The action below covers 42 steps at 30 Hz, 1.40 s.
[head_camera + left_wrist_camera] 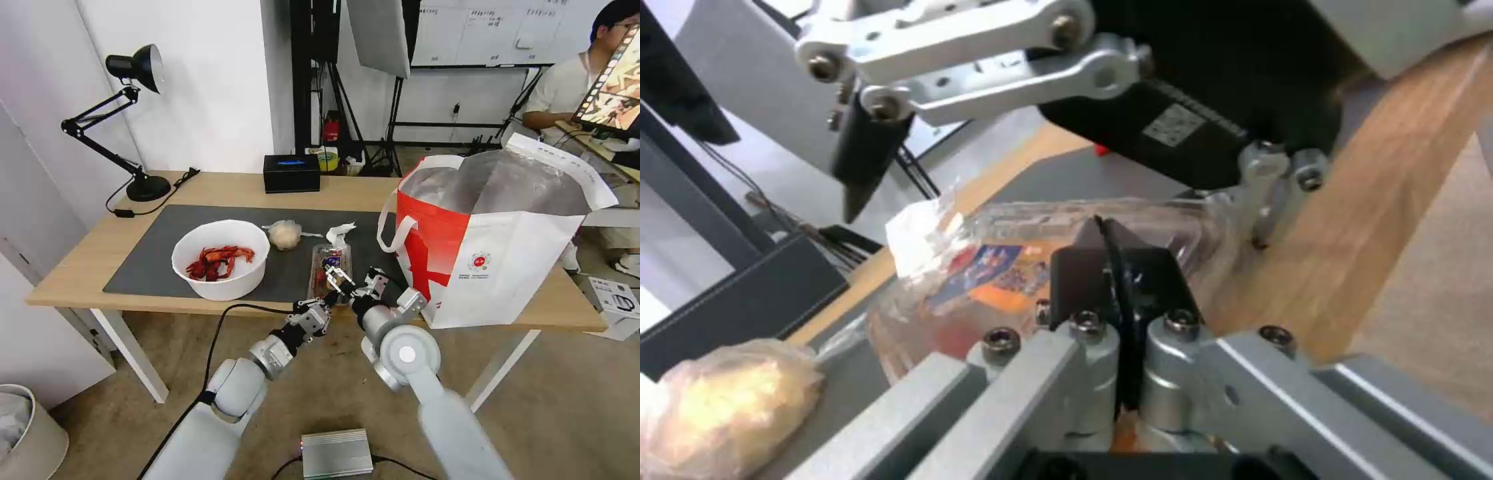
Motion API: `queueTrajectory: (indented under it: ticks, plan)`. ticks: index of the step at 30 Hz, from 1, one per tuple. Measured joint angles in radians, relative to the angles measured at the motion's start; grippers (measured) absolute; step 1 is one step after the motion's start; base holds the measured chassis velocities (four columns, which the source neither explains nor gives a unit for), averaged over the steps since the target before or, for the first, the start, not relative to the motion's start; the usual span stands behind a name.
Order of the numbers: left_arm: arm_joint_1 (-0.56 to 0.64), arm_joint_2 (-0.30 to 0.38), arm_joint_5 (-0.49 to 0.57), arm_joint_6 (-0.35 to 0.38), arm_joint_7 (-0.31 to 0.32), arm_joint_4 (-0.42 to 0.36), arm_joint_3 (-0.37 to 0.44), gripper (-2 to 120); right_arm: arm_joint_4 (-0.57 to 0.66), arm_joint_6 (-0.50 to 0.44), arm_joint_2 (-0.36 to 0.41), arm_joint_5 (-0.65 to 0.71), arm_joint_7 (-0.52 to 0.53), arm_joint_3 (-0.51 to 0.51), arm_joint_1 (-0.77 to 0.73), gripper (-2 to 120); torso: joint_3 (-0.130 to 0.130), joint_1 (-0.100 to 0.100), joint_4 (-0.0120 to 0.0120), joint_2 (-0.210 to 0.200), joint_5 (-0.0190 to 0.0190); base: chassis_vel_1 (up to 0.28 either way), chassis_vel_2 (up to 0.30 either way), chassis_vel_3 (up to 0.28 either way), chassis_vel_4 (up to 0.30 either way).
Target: Pick up the trash from the table and place it into the takeout bag.
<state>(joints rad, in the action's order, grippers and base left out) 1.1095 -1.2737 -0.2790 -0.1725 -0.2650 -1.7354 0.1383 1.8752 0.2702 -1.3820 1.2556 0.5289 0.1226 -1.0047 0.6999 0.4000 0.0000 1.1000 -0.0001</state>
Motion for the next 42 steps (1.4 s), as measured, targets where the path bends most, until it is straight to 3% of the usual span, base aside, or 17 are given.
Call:
queueTrajectory:
  ticks: [27,31,33,42]
  plan:
    - [0.014,-0.006,0.047,0.006,0.006,-0.009,0.000,0,-0.029,-0.004,0.003,-0.082,-0.008,0.002,-0.016,1,0.000,0.000,-0.0001,0.000,-0.0001,0.000,0.000,0.000,0.000]
    - [0.027,0.001,0.071,0.014,0.021,-0.038,0.009,3,-0.026,-0.005,0.004,-0.094,-0.012,0.000,-0.020,0,0.000,0.000,0.0001,0.000,0.0000,0.000,0.000,0.000,0.000]
    - [0.044,0.014,0.106,0.025,0.029,-0.080,0.027,15,-0.023,-0.006,0.005,-0.100,-0.014,-0.001,-0.026,0,0.000,0.000,0.0001,0.000,0.0002,0.000,0.000,0.000,0.000]
    - [0.120,0.056,0.248,0.084,0.060,-0.181,0.097,43,-0.022,-0.027,0.020,-0.135,-0.043,-0.007,-0.036,0,0.000,0.000,0.0001,0.000,0.0001,0.000,0.000,0.000,0.000]
